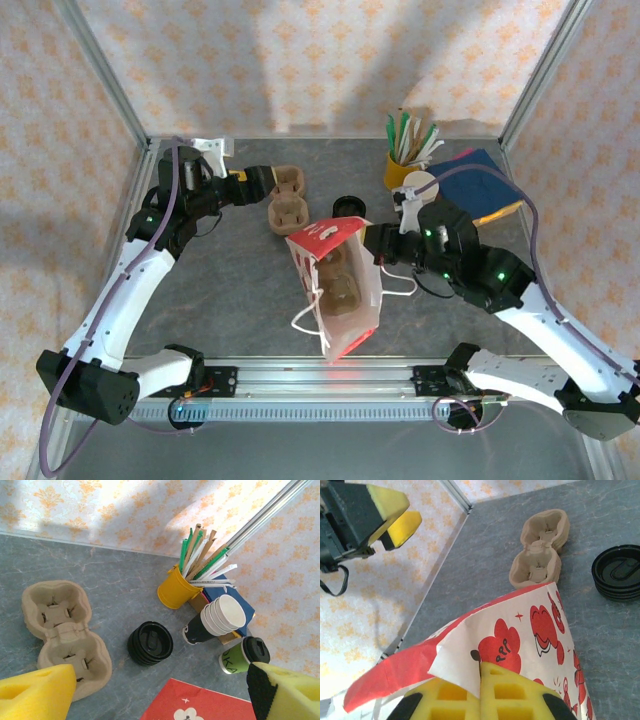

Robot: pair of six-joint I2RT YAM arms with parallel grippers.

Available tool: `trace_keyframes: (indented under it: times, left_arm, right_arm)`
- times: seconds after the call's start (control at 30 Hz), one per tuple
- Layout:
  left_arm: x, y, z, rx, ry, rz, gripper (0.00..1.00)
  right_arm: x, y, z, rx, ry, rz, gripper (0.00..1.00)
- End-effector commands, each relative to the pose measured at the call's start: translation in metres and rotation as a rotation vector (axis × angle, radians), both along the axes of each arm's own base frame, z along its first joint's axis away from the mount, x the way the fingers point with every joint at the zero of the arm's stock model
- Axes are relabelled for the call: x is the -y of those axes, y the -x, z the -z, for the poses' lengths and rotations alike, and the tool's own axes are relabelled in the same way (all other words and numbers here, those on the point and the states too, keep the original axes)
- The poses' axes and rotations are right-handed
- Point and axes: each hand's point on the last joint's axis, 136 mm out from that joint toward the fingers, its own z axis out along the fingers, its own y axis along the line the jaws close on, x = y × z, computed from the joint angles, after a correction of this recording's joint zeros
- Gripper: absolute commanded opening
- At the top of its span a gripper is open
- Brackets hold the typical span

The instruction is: Pack the takeout coffee

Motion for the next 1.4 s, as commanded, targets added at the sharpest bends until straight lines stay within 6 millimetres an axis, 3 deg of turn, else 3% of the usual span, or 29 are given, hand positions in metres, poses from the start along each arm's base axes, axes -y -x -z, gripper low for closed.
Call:
trace_keyframes:
  times: [0.0, 0.13, 0.33, 0.5, 0.7, 0.87, 0.97, 1.03, 1.17, 1.37]
  left_arm:
    - [0.002, 0.002, -0.011, 0.044, 0.031, 0.015, 0.89]
    - [0.003, 0.005, -0.016, 0.048, 0.038, 0.026, 0.88]
    - [-0.001, 0.008, -0.027, 0.003, 0.042, -0.002, 0.84]
    - [0.005, 0.021, -0.051, 0.021, 0.029, -0.004, 0.81]
    - [0.040, 0.047, -0.083, 0.036, -0.067, 0.023, 0.72]
    - [0.102, 0.082, -0.099, 0.034, -0.126, 0.187, 0.63]
    - [0.136, 0.098, -0.086, 0.000, -0.168, 0.305, 0.56]
    - [0.147, 0.098, -0.066, -0.056, -0.197, 0.341, 0.47]
    - [0.153, 0.094, -0.014, -0.168, -0.302, 0.347, 0.34]
    - [0.158, 0.099, 0.037, -0.269, -0.376, 0.399, 0.26]
  right_arm:
    - [-0.001, -0.011, -0.004, -0.021, -0.053, 0.072, 0.00]
    - [-0.005, -0.017, 0.001, -0.127, -0.098, 0.141, 0.00]
    - [0.004, -0.038, 0.020, -0.334, -0.170, 0.377, 0.00]
    - [-0.004, -0.055, 0.021, -0.375, -0.234, 0.414, 0.00]
    - [0.010, -0.068, 0.046, -0.472, -0.328, 0.598, 0.00]
    - [0.011, -0.071, 0.054, -0.513, -0.382, 0.646, 0.00]
    - [0.012, -0.071, 0.055, -0.522, -0.394, 0.653, 0.00]
    - [0.012, -0.070, 0.056, -0.530, -0.402, 0.659, 0.00]
    - [0.015, -0.069, 0.062, -0.547, -0.411, 0.675, 0.00]
    - [0.017, -0.068, 0.064, -0.556, -0.419, 0.686, 0.00]
